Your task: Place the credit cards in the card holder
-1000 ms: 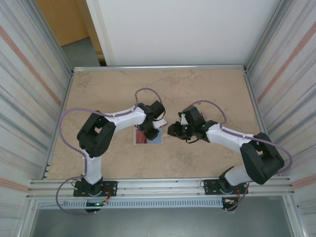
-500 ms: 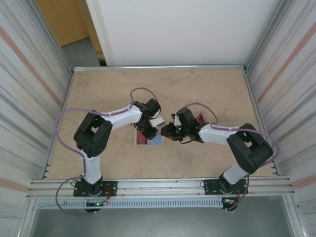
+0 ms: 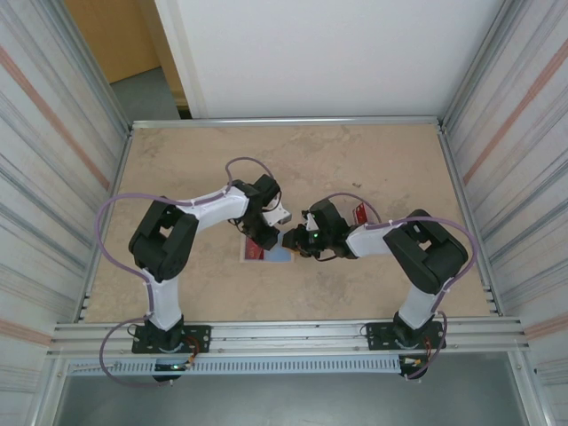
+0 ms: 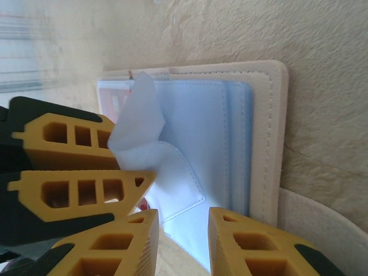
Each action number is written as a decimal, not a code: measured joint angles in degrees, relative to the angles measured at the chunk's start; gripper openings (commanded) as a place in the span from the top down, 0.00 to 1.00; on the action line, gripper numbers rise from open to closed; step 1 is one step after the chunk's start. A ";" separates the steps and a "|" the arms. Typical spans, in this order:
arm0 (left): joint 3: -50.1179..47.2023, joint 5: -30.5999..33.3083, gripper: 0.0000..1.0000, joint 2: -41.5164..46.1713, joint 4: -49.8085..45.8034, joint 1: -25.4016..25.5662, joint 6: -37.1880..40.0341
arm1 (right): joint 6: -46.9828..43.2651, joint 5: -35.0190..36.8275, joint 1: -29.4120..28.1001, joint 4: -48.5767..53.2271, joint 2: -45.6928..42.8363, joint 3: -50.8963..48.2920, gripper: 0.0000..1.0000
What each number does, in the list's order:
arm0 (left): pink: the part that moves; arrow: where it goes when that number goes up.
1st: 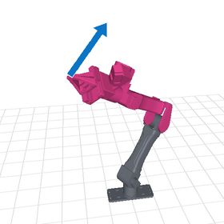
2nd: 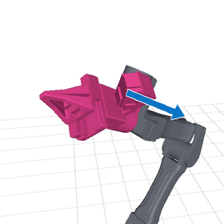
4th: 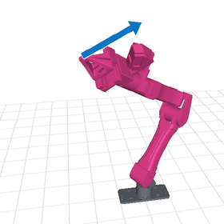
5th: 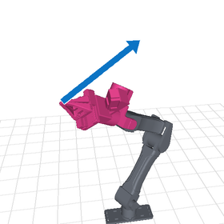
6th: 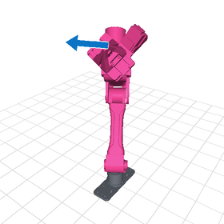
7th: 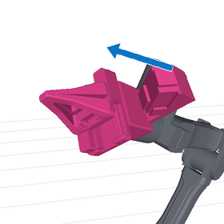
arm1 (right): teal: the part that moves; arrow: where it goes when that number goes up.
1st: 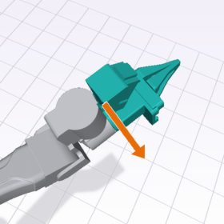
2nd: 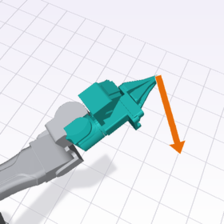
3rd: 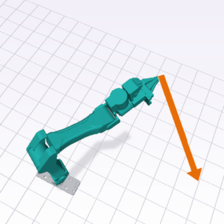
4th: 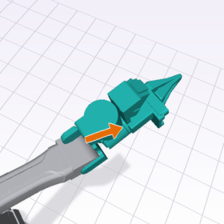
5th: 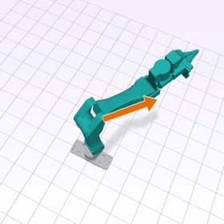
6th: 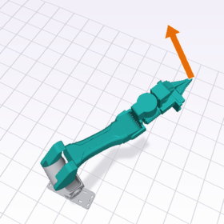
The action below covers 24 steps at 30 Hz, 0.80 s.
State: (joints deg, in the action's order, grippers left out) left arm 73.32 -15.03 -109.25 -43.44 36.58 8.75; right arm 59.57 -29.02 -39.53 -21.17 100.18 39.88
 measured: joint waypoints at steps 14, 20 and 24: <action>-1.16 -1.05 0.72 3.45 -0.02 -0.85 -0.48 | 1.07 -0.87 -0.42 -2.99 1.86 0.13 0.72; -2.29 -2.19 0.69 8.94 0.22 -3.52 -0.70 | 1.29 -0.83 -1.16 -2.36 2.89 1.81 0.72; -5.27 -2.89 0.69 11.04 1.81 -8.87 -1.66 | 1.29 -0.79 -1.64 -1.25 3.10 2.71 0.72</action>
State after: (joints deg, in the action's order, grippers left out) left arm 68.05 -17.91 -98.21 -41.63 27.70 7.09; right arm 60.86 -29.80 -41.17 -22.41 103.28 42.59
